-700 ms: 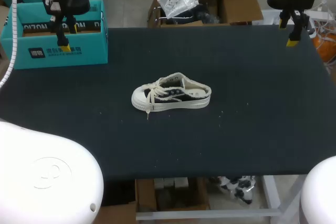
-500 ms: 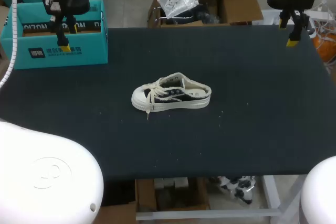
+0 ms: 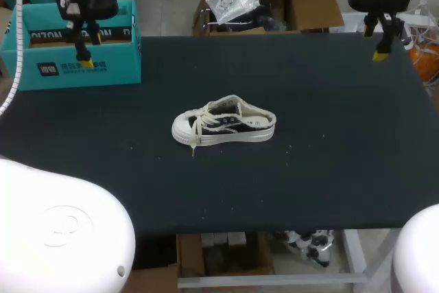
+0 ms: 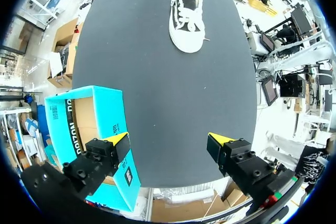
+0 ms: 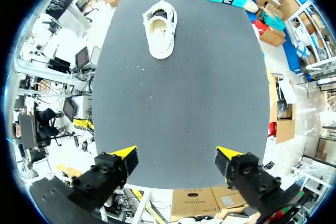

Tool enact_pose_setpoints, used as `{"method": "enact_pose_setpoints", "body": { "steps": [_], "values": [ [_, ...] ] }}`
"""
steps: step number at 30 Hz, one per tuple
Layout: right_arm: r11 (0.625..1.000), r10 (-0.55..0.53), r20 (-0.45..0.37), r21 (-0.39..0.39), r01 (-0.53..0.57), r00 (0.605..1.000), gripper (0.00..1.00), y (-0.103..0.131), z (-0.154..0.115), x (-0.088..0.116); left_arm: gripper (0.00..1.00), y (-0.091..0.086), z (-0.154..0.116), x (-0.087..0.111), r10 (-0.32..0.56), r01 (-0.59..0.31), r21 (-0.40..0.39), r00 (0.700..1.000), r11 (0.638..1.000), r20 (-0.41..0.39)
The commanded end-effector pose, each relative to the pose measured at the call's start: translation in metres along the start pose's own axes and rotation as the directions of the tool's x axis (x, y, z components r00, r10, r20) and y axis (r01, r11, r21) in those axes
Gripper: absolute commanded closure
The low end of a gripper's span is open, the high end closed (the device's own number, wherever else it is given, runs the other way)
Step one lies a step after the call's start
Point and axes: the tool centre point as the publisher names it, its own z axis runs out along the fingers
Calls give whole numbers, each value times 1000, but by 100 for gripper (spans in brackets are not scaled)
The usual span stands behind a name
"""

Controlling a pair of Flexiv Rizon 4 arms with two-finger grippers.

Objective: Open the shoe tongue, take the insole out of the shoe, put the insole back into the shoe, and pack the shoe into the shoebox

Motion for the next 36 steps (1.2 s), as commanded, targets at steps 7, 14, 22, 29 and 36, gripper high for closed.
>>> {"method": "enact_pose_setpoints", "body": {
  "steps": [7, 14, 22, 29, 36],
  "values": [
    [969, 36, 2, -243, -35, 999, 0, 29, 47, 26, 0, -21, 23, 32, -308, 309, 2, 951, 951, -24],
    [916, 65, -26, -395, -70, 998, 0, 64, 82, 41, 0, -37, 30, 45, -563, 565, -6, 821, 825, -91],
    [866, 90, -75, -487, -115, 993, 0, 101, 114, 49, 0, -50, 37, 53, -709, 709, 6, 705, 705, -21],
    [868, 80, -76, -485, -107, 994, 0, 103, 113, 50, 0, -50, 37, 53, -709, 709, 6, 705, 705, -21],
    [868, 80, -76, -485, -107, 994, 0, 103, 113, 50, 0, -50, 37, 53, -709, 709, 6, 705, 705, -21]
  ]
}}
